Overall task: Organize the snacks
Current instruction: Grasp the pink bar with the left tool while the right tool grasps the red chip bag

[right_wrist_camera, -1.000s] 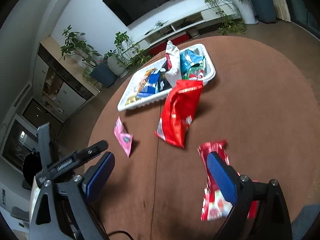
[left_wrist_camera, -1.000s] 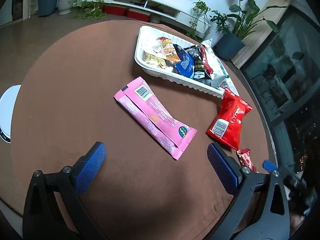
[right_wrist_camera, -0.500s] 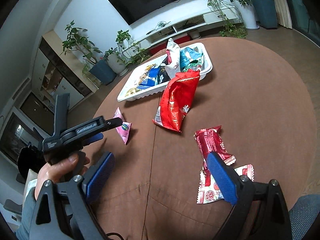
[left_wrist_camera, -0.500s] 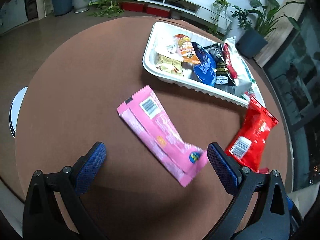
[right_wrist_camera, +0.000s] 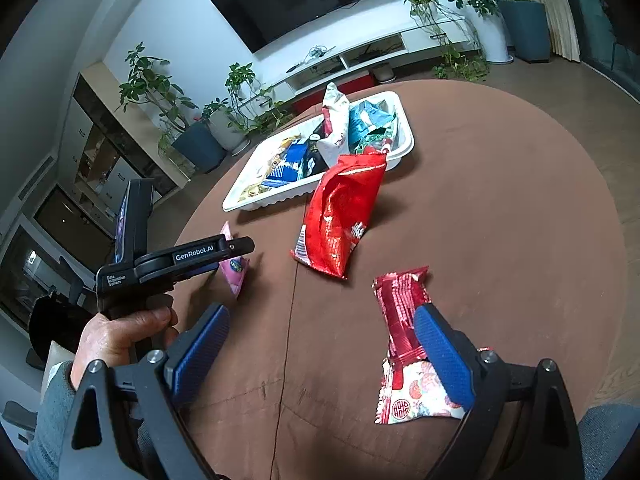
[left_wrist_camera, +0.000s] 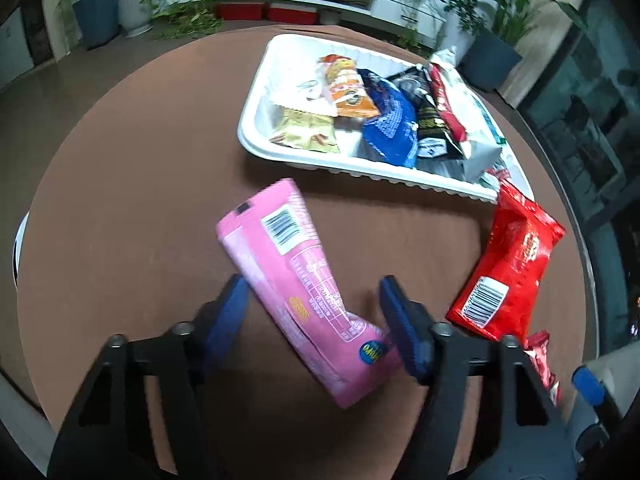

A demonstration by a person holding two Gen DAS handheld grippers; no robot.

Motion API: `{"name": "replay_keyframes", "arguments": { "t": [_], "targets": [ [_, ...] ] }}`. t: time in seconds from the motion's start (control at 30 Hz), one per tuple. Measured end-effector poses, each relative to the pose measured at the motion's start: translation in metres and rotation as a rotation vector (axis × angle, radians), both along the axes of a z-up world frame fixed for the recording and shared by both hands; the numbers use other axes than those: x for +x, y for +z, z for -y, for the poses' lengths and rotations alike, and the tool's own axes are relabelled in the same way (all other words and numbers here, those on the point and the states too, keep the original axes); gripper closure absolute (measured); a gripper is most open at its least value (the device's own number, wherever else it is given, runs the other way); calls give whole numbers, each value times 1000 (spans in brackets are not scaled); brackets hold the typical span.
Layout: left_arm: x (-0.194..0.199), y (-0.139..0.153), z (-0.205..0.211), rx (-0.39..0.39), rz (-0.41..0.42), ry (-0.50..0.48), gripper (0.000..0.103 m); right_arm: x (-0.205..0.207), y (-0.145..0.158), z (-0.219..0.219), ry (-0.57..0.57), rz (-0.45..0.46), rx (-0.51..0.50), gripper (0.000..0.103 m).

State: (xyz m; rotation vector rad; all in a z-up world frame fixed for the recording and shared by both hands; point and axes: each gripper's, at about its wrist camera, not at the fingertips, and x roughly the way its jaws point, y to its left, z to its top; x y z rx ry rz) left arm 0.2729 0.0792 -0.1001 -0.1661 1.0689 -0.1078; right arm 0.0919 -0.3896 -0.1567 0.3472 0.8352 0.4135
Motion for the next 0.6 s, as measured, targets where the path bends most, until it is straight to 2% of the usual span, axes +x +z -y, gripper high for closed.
{"name": "replay_keyframes", "arguments": {
  "t": [0.1, 0.2, 0.27, 0.33, 0.6],
  "targets": [
    [-1, 0, 6, 33, 6, -48, 55, 2, 2, -1, 0, 4, -11, 8],
    [-2, -1, 11, 67, 12, -93, 56, 5, 5, -4, 1, 11, -29, 8],
    [-2, -1, 13, 89, 14, -118, 61, 9, 7, -6, -2, 14, -47, 8],
    [-4, -1, 14, 110, 20, -141, 73, 18, 8, -9, -7, 6, -68, 8],
    [-38, -4, 5, 128, 51, -206, 74, 60, 12, -35, 11, -30, -149, 8]
  ]
}}
